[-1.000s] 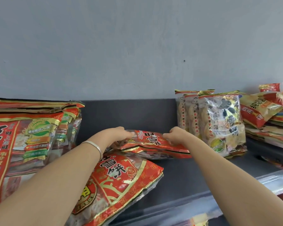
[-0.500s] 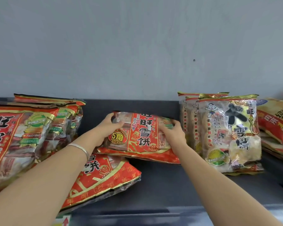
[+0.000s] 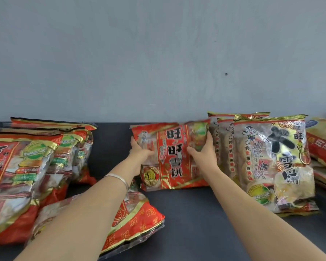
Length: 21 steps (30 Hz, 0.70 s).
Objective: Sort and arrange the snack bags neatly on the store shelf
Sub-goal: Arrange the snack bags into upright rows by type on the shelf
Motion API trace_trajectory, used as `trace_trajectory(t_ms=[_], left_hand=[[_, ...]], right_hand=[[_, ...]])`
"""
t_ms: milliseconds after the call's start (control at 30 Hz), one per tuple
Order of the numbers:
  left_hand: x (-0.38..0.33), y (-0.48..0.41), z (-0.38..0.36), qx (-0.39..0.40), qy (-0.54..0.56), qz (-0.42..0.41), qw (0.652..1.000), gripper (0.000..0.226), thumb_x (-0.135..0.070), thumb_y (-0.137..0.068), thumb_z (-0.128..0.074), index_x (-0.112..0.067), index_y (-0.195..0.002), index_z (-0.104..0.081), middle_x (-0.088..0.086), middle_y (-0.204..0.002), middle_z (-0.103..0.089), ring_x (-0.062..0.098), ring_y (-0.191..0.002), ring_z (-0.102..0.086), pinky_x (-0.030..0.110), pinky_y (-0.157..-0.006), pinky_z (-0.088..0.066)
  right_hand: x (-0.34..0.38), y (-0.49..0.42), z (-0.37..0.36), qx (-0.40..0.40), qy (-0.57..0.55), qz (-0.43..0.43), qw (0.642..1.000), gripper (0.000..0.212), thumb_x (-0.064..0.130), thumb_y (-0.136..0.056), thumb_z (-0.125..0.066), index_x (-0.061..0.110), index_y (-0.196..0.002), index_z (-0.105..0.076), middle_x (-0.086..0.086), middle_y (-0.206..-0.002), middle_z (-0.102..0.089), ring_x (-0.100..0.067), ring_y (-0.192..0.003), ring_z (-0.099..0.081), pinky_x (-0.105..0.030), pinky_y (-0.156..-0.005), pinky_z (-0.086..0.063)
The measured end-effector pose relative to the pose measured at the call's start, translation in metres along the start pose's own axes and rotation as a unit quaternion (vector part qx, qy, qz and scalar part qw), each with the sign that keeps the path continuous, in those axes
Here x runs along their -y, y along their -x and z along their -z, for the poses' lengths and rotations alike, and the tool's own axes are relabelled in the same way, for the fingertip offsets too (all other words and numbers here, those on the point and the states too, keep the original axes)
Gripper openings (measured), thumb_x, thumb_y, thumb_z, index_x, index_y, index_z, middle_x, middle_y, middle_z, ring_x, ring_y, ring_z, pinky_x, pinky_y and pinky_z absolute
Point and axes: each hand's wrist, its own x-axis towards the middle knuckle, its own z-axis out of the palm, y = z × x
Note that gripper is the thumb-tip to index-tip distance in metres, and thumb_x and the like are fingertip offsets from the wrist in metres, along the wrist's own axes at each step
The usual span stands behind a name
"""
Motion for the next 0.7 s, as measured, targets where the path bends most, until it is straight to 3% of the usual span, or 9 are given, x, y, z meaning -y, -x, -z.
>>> trace_trajectory(t_ms=[67,167,333,433,567,700], left_hand=[[0.006,-0.008,0.002,0.003,0.019,0.012,1.0,0.102,-0.019,-0.084,-0.07,-0.035,-0.15,0.006,0.007,-0.155,-0.024,0.031,-0.138,-0.031,0.055,-0.107,-0.026],[0.005,-0.016,0.001,0.025,0.069,0.006,0.997,0.071,-0.041,-0.091,-0.058,-0.03,-0.147,-0.016,0.005,-0.144,-0.043,0.03,-0.128,-0.045,0.052,-0.1,-0.034],[0.004,-0.028,0.006,-0.044,0.036,-0.064,0.996,0.046,-0.03,-0.098,-0.047,-0.025,-0.139,-0.025,0.002,-0.132,-0.048,0.025,-0.119,-0.049,0.048,-0.098,-0.042],[0.012,-0.033,0.014,-0.052,-0.013,-0.08,0.995,0.043,-0.028,-0.1,-0.041,-0.026,-0.139,-0.023,0.003,-0.133,-0.047,0.027,-0.123,-0.048,0.049,-0.099,-0.041],[0.011,-0.036,0.015,-0.044,-0.041,-0.03,0.998,0.048,-0.032,-0.1,-0.039,-0.023,-0.142,-0.017,0.008,-0.137,-0.044,0.032,-0.124,-0.045,0.049,-0.098,-0.039],[0.01,-0.027,0.021,-0.09,-0.041,-0.008,0.995,0.062,-0.036,-0.097,-0.046,-0.022,-0.147,-0.012,0.014,-0.146,-0.035,0.034,-0.127,-0.042,0.046,-0.097,-0.038]], right_hand=[[-0.01,-0.003,-0.005,-0.001,-0.018,-0.071,0.997,0.101,0.047,-0.081,-0.069,0.034,-0.152,0.003,-0.009,-0.154,-0.029,-0.035,-0.137,-0.035,-0.058,-0.108,-0.035],[-0.021,-0.009,-0.01,-0.004,-0.052,-0.128,0.99,0.081,0.055,-0.091,-0.05,0.029,-0.153,-0.003,-0.01,-0.15,-0.036,-0.036,-0.133,-0.04,-0.05,-0.105,-0.037],[-0.019,-0.011,-0.026,0.005,-0.054,-0.106,0.993,0.06,0.054,-0.097,-0.038,0.025,-0.147,-0.023,-0.008,-0.134,-0.054,-0.032,-0.118,-0.055,-0.048,-0.1,-0.044],[-0.02,-0.008,-0.036,0.032,-0.041,-0.091,0.994,0.059,0.05,-0.099,-0.037,0.026,-0.149,-0.017,-0.007,-0.135,-0.054,-0.031,-0.117,-0.058,-0.048,-0.098,-0.045],[-0.021,-0.008,-0.035,0.052,-0.025,-0.113,0.992,0.066,0.044,-0.099,-0.042,0.024,-0.152,-0.008,-0.01,-0.141,-0.048,-0.032,-0.123,-0.053,-0.048,-0.101,-0.042],[-0.023,0.006,-0.029,-0.03,0.126,-0.047,0.99,0.068,0.039,-0.095,-0.054,0.019,-0.149,-0.019,-0.015,-0.144,-0.036,-0.039,-0.128,-0.042,-0.051,-0.102,-0.04]])
